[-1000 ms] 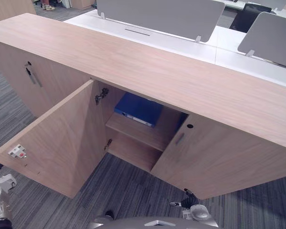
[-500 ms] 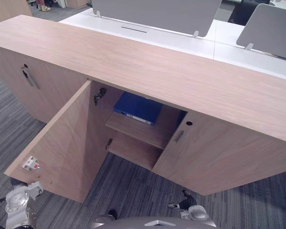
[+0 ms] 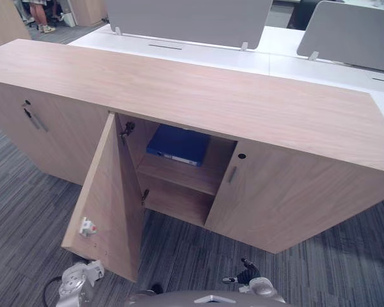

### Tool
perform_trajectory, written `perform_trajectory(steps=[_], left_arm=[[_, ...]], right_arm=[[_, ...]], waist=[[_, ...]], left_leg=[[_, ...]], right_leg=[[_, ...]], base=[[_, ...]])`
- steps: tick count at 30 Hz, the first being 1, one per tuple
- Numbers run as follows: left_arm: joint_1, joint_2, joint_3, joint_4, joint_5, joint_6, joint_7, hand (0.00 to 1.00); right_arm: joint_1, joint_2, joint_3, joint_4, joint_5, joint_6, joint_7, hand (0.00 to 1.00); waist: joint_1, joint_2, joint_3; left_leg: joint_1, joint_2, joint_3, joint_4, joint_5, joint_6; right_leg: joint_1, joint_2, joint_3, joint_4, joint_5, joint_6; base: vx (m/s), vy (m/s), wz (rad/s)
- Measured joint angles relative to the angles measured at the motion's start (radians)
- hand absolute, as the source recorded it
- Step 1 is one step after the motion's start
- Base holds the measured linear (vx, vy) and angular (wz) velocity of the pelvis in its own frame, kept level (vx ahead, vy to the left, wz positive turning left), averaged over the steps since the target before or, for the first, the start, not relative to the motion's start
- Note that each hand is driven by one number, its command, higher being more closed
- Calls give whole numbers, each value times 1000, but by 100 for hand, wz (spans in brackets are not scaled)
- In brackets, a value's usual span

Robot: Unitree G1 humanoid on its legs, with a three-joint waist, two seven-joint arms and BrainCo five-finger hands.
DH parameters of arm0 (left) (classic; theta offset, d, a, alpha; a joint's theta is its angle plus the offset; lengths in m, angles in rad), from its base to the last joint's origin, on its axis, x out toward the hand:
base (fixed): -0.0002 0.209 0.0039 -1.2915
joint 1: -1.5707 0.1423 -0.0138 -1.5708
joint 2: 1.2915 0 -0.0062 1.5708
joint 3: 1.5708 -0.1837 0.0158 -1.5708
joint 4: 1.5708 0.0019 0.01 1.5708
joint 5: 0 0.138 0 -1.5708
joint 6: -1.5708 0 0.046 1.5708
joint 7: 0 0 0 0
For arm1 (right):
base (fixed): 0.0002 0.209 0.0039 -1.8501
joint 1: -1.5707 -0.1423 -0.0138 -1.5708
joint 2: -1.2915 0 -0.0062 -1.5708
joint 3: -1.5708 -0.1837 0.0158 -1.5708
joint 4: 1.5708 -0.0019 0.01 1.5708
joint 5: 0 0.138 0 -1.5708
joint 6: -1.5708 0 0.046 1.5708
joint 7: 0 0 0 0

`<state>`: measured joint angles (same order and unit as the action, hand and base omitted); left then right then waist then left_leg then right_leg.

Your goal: Walk over to the cabinet, pick up the folder, carry it to the office cabinet, place the folder inside the office cabinet, then close the office cabinet door

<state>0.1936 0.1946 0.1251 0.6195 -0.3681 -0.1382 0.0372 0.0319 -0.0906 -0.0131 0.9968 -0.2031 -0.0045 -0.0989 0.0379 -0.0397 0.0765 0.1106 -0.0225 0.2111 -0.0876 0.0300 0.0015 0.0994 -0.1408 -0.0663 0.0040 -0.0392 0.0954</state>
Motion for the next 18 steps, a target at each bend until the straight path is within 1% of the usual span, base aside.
perform_trajectory(steps=[2, 7, 12, 15, 18], left_arm=[[0, -26, -40, 0, 24, 3, -10, 0], [-4, -63, -112, 19, 43, 11, -29, 0], [-6, -84, -159, 31, 47, 21, -36, 0], [-28, -102, -197, 66, 61, 21, -23, 0], [-54, -124, -233, 105, 71, 33, -18, 0]], right_arm=[[-3, 1, 0, 0, 0, 0, -4, 0], [-4, 4, 0, 0, 0, 0, -14, 0], [-3, 9, -1, 0, 1, 0, -16, 0], [-1, 9, -1, 0, 2, -1, -19, 0], [-3, 11, -3, 0, 5, -1, -22, 0]], waist=[[-7, -2, 0], [-19, -2, -1], [-44, -2, -1], [-45, 0, -3], [-56, -1, -3]], left_leg=[[1, 0, 6, 0, 0, 0], [15, 1, 21, 0, -3, 2], [27, 6, 44, 0, -8, 4], [32, 8, 62, 0, -12, 1], [34, 12, 70, 0, -13, -1]], right_leg=[[-2, -1, 5, 0, 1, 0], [4, 3, 26, 0, 4, 3], [8, 10, 46, -8, 12, 11], [9, 12, 55, -11, 13, 10], [7, 16, 60, -13, 14, 8]], base=[[-20, 8, -7], [21, 4, -12], [30, -9, -14], [11, -13, -13], [-6, -19, -7]])
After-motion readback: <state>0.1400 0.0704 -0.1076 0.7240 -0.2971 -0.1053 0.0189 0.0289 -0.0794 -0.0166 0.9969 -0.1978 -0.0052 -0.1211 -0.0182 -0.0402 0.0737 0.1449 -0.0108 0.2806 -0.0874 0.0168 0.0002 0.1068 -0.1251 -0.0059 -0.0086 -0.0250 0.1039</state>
